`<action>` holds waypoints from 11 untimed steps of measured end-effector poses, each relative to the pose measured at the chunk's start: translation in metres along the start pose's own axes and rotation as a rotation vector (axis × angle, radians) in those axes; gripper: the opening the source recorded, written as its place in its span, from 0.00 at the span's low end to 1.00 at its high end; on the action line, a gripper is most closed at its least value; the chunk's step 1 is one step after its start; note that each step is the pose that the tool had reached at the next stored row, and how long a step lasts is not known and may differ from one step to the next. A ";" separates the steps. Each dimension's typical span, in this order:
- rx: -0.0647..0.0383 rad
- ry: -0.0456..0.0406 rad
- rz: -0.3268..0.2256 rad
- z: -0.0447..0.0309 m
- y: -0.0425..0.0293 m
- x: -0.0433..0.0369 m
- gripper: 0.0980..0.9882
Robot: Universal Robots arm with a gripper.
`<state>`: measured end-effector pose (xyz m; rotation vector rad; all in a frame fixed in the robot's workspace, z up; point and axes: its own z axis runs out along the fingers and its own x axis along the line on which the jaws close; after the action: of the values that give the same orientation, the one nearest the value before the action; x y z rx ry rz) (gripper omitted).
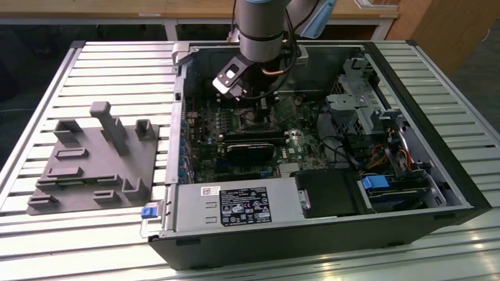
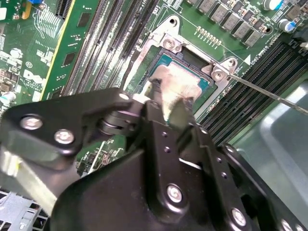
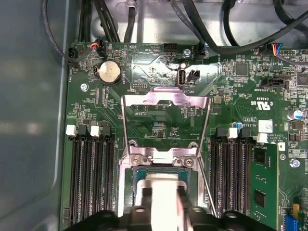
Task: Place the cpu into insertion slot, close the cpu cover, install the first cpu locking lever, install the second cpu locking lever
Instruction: 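Place the cpu into insertion slot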
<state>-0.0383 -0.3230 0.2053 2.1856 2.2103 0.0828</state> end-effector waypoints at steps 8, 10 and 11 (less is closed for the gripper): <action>0.002 0.0016 0.000 -0.0012 0.0003 -0.0001 0.01; 0.002 0.0022 0.000 -0.0020 0.0003 -0.0001 0.01; 0.002 0.0034 0.000 -0.0025 0.0003 -0.0001 0.01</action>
<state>-0.0382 -0.3231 0.2079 2.1884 2.2128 0.0845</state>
